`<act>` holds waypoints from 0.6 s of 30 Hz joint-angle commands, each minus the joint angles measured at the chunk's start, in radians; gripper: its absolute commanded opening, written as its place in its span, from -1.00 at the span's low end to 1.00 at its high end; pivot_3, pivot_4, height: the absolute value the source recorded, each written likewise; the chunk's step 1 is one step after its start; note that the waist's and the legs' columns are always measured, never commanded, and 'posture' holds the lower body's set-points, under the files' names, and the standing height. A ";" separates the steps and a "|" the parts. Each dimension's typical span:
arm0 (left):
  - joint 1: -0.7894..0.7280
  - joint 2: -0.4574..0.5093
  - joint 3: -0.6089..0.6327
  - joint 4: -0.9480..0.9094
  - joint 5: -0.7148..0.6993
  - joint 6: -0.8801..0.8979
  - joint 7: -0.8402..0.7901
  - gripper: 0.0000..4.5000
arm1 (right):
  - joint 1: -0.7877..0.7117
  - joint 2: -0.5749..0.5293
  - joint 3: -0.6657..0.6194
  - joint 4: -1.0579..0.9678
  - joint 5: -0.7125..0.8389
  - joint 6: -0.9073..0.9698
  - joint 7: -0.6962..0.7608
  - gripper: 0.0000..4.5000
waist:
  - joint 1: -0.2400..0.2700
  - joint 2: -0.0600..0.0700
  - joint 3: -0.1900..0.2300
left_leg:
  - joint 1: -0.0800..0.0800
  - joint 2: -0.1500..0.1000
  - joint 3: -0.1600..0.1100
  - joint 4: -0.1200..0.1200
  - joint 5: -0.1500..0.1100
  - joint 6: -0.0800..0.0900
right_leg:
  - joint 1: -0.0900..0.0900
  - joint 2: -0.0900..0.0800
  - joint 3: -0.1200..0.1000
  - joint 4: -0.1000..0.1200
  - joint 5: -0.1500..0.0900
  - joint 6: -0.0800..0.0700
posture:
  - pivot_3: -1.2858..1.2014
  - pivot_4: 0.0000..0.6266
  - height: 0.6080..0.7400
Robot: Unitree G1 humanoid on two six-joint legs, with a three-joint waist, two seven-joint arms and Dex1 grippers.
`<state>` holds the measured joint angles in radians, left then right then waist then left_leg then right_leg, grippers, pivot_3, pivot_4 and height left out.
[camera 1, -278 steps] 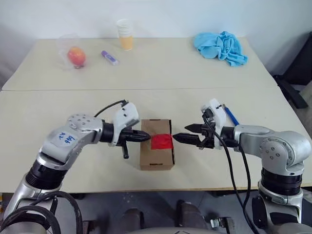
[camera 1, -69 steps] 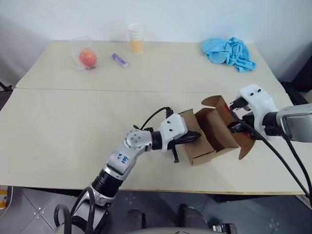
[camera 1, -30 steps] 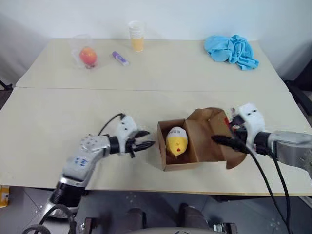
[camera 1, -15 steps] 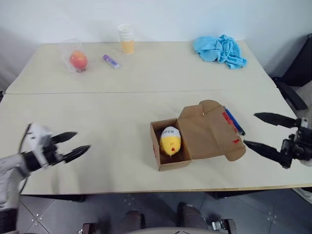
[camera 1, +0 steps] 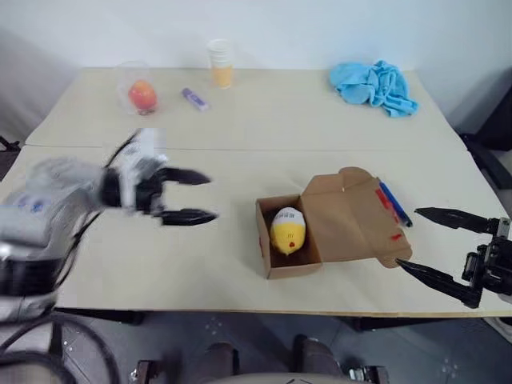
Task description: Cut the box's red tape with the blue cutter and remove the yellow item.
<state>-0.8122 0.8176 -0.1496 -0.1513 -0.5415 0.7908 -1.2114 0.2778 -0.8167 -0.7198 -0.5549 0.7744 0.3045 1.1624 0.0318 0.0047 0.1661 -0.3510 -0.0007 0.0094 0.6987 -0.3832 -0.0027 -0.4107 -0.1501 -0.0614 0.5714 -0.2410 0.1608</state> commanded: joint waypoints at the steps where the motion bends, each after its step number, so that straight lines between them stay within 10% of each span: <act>1: -0.092 -0.079 -0.141 0.014 0.089 0.003 0.014 0.99 | 0.021 0.019 -0.028 -0.050 0.009 -0.005 -0.048 1.00 | -0.011 -0.001 0.000 | 0.000 0.000 0.000 -0.001 0.000 0.000 | 0.000 0.000 0.000 0.000 0.000 0.000 | 0.03 -0.52 1.00; 18: -0.272 -0.372 -0.423 0.256 0.399 -0.148 0.047 0.99 | 0.198 0.092 -0.079 -0.203 0.039 -0.009 -0.162 1.00 | 0.012 -0.004 0.003 | -0.002 0.000 0.000 0.001 -0.001 0.002 | -0.001 0.000 0.001 -0.003 0.001 0.001 | 0.03 -0.52 1.00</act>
<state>-1.0640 0.4466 -0.5631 0.0979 -0.1700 0.6732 -1.1551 0.4673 -0.7290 -0.7633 -0.7276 0.7933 0.3059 1.0083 0.0436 0.0003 0.1694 -0.3529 -0.0007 0.0093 0.7002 -0.3839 -0.0011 -0.4114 -0.1499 -0.0607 0.5679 -0.2404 0.1619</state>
